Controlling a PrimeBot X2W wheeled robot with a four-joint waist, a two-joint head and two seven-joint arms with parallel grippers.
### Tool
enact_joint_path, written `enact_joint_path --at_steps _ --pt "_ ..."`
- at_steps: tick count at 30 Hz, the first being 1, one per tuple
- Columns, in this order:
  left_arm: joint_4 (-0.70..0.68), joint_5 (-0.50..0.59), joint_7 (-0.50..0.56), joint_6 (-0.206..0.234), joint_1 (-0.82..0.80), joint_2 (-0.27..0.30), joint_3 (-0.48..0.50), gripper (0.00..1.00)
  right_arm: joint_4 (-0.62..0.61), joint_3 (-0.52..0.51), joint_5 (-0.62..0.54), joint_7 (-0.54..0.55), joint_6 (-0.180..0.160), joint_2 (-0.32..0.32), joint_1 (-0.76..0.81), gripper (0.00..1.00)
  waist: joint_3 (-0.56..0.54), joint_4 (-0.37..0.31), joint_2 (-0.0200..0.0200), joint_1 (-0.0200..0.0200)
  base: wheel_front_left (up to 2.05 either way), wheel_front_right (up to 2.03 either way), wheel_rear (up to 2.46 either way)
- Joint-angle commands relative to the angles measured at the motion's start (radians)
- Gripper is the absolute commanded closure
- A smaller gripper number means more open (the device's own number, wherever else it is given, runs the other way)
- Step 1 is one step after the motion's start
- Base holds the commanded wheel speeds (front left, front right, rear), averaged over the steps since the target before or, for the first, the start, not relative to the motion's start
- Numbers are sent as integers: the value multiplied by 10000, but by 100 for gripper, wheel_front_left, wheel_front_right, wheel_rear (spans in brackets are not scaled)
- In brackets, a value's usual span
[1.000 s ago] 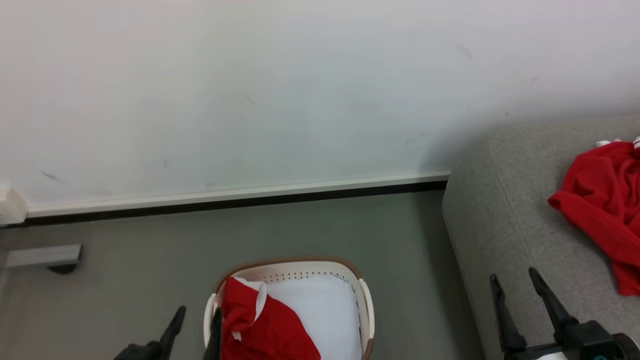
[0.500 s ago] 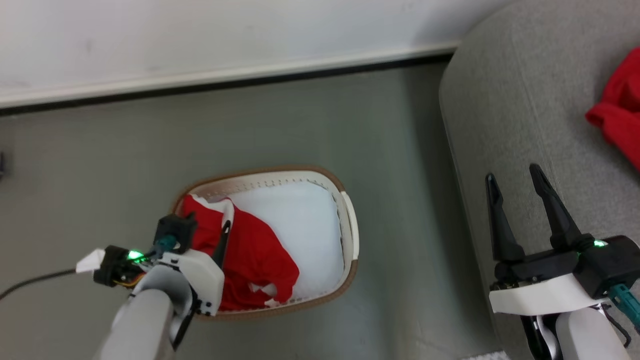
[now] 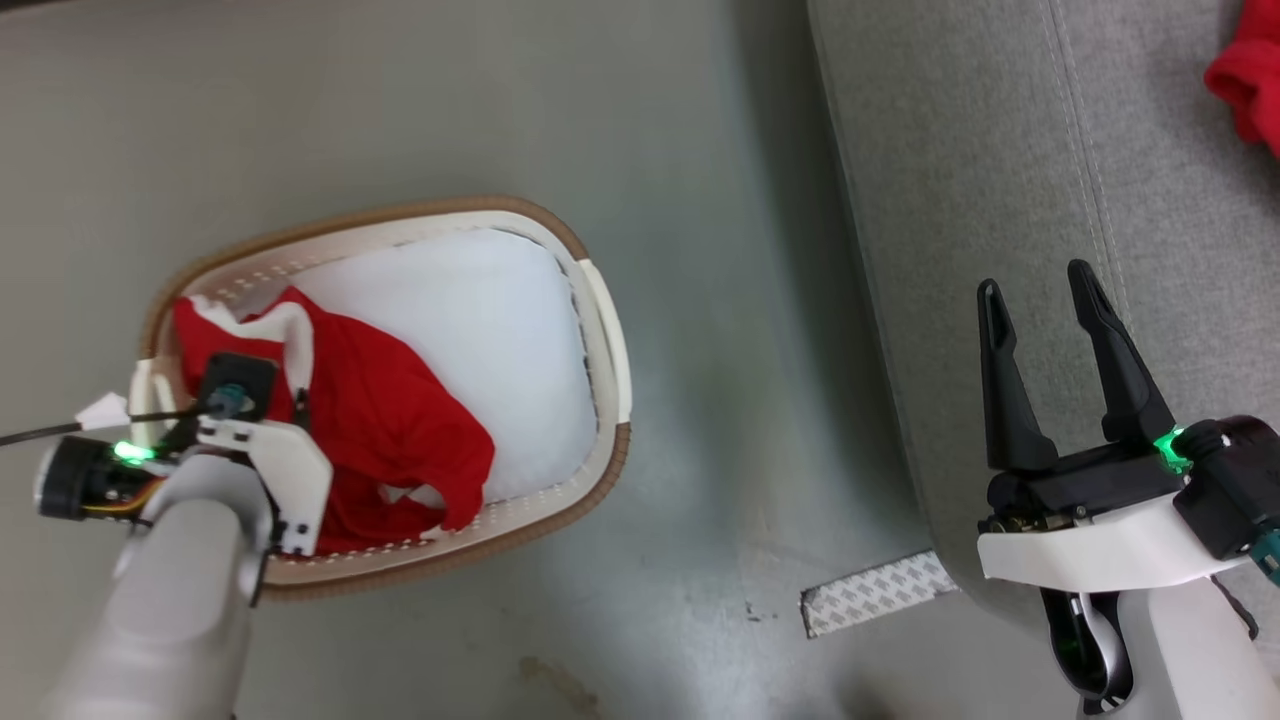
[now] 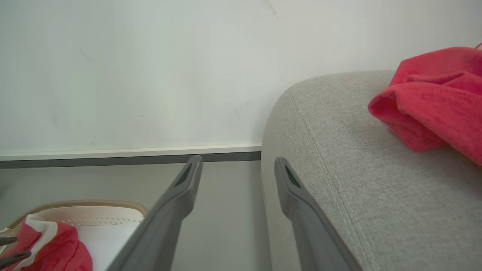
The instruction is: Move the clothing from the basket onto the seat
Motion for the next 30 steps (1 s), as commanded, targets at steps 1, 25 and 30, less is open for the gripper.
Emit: enact_joint_path --at_steps 1,25,30 --pt "280 133 -95 204 -300 296 -7 0 -83 41 178 2 -22 -7 -220 0 325 -285 0 -4 0 0 0" --pt "1837 -106 -823 111 -1611 411 -349 100 62 48 510 2 -22 -10 -309 0 592 -460 0 -4 0 0 0" --pt "1708 -698 -1718 -109 -1258 -220 -72 100 278 -113 282 0 -22 -14 -99 0 -300 -118 0 -4 0 0 0"
